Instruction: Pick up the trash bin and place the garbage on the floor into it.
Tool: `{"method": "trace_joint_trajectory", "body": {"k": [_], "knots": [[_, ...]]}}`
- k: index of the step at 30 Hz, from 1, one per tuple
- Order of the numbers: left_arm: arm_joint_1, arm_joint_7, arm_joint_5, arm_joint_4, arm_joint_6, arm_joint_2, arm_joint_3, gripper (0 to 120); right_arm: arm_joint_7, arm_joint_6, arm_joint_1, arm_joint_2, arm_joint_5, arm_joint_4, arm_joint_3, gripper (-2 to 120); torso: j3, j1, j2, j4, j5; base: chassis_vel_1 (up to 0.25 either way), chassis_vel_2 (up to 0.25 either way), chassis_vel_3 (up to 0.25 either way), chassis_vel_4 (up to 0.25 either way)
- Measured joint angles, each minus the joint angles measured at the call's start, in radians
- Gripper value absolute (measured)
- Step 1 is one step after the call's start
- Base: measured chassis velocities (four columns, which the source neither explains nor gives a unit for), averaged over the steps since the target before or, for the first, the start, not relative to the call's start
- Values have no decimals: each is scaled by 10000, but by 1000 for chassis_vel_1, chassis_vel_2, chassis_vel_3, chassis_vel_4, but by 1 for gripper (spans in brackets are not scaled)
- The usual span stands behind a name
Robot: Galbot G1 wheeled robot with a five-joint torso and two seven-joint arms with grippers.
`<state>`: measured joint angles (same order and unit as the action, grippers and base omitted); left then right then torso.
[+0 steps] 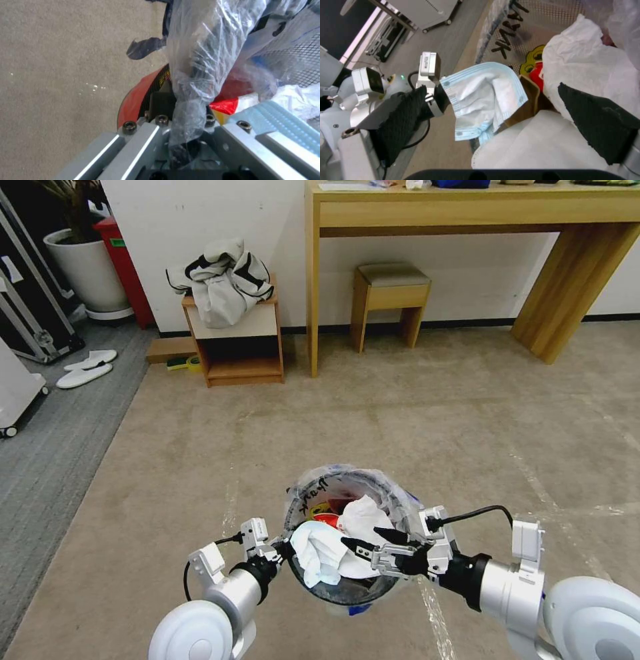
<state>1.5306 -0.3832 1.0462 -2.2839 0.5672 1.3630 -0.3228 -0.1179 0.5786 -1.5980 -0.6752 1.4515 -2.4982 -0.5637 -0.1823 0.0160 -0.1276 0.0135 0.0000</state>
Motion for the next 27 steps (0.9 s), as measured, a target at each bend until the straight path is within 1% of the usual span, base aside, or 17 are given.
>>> {"method": "trace_joint_trajectory", "body": {"k": [14, 20, 22, 27], "knots": [[88, -81, -49, 46, -3, -26, -78, 1, 28, -80, 128, 5, 78, -11, -466, 100, 0, 0, 0, 0, 0, 0, 0, 0, 0], [104, -159, -13, 141, -64, -70, -270, 1, 108, -125, 59, -106, 83, -16, -870, 100, 0, 0, 0, 0, 0, 0, 0, 0, 0], [105, -199, 118, 205, -109, -124, -413, 1, 148, -168, 79, -262, 90, -17, -1135, 100, 0, 0, -1, 0, 0, 0, 0, 0, 0], [113, -248, 270, 218, -151, -119, -530, 1, 192, -204, 86, -449, 104, -23, -1385, 100, 0, 0, 0, 0, 0, 0, 0, 0, 0]]}}
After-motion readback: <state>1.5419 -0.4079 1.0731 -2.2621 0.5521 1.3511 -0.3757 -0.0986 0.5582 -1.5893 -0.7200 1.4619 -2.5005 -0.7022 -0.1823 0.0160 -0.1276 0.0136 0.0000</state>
